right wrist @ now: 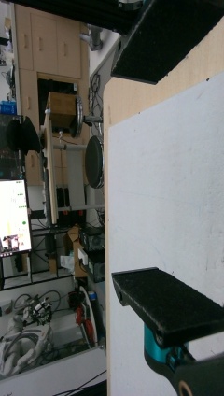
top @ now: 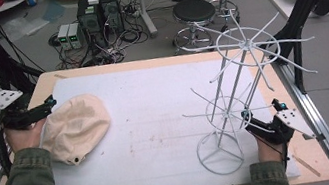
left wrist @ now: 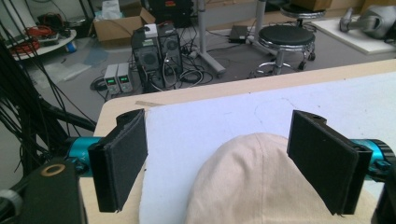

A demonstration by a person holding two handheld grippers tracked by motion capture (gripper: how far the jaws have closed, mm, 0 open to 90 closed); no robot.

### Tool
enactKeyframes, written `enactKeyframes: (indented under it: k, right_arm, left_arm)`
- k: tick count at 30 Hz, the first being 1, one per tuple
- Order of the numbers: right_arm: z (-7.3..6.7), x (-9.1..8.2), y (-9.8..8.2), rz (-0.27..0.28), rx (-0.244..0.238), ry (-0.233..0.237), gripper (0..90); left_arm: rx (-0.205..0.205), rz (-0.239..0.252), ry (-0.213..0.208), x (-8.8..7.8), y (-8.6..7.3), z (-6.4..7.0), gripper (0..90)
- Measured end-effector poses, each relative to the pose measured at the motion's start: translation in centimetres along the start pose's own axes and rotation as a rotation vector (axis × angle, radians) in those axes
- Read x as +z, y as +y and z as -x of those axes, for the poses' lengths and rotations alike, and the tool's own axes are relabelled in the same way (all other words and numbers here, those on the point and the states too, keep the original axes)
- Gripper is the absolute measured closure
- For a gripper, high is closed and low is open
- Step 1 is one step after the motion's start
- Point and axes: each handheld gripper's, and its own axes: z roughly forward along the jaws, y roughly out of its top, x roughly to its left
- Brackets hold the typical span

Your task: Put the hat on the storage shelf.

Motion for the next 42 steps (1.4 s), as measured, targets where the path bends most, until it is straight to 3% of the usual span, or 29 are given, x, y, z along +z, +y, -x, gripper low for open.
enactKeyframes:
  k: [16,24,30,33,42]
  right_arm:
    - [0.0,0.0,0.0,-0.004,0.003,0.006,2.9]
    - [-0.1,0.0,-0.1,-0.009,0.003,0.007,2.9]
    - [0.0,0.0,-0.1,-0.009,-0.001,0.012,2.9]
    - [0.0,0.0,-0.1,-0.01,0.003,0.015,2.9]
    - [0.0,0.0,-0.1,-0.014,0.008,0.016,2.9]
  left_arm:
    - [-0.003,-0.118,-0.028,2.9,0.5,-0.8,21.6]
    - [0.004,-0.212,-0.061,4.5,-0.3,-1.4,24.3]
    - [-0.003,-0.25,-0.079,5.3,-0.7,-1.5,24.4]
    - [0.008,-0.302,-0.091,6.0,-1.2,-1.6,24.5]
    - [0.024,-0.362,-0.108,6.9,-1.9,-1.3,25.7]
